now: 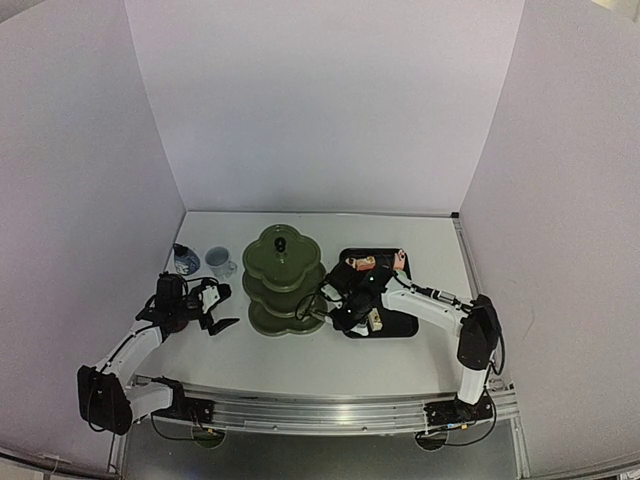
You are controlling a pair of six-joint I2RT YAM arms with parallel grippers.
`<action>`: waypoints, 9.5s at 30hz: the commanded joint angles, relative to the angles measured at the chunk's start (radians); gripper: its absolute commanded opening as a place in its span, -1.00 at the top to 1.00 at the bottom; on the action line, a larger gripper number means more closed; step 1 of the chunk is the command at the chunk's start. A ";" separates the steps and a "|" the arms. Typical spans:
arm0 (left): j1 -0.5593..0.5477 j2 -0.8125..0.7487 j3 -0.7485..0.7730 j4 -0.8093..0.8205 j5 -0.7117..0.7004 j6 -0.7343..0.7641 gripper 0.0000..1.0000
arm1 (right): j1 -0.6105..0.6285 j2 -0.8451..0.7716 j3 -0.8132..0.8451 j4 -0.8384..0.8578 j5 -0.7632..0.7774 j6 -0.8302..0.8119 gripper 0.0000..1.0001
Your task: Serve the afternoon tea
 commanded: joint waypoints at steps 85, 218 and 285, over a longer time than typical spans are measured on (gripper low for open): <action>-0.003 0.008 0.003 0.023 0.015 -0.001 -0.98 | -0.143 -0.409 -0.257 -0.339 0.222 0.300 1.00; 0.168 -0.253 -0.273 0.368 -0.284 -0.773 -0.99 | 0.212 -0.135 0.139 -0.315 0.068 0.230 0.36; 0.168 -0.251 -0.275 0.369 -0.281 -0.771 -0.99 | -0.183 -0.292 -0.287 -0.208 -0.095 0.348 0.37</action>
